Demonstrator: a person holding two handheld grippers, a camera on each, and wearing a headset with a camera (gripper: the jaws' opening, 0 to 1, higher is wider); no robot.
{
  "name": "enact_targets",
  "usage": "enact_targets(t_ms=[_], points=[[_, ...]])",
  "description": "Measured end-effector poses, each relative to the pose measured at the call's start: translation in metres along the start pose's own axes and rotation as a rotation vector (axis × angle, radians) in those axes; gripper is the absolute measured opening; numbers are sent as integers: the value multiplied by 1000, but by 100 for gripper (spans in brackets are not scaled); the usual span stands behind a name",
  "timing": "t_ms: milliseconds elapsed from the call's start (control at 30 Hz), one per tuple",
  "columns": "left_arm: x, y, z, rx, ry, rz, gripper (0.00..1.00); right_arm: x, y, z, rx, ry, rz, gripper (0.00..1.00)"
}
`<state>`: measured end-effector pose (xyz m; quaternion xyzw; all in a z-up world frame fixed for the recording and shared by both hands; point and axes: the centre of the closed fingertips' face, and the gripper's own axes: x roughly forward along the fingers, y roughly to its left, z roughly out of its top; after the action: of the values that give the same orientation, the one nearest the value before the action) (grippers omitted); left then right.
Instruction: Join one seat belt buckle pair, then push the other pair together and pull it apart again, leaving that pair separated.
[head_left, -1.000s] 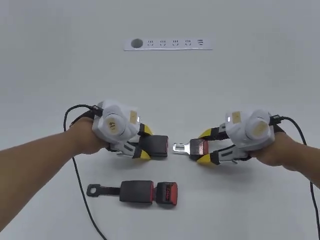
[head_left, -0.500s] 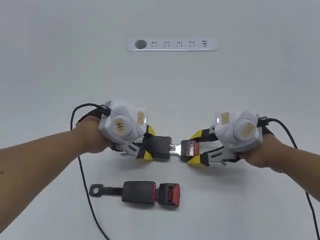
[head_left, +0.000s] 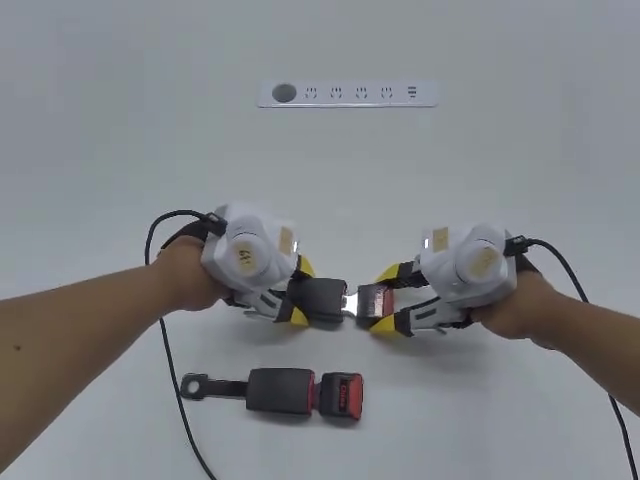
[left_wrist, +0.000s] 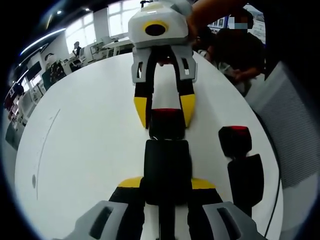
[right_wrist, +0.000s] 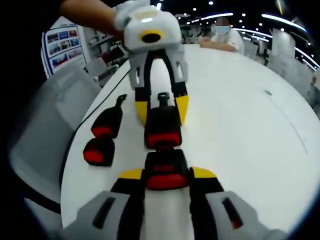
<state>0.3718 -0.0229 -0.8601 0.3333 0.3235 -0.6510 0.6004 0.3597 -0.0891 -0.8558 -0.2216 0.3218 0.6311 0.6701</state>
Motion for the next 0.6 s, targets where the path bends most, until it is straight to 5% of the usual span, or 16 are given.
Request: enact_targets(t_ms=[600], points=[[-1,-3,2,-15,10,3,33,6,-3,7,34,52,-43,33]])
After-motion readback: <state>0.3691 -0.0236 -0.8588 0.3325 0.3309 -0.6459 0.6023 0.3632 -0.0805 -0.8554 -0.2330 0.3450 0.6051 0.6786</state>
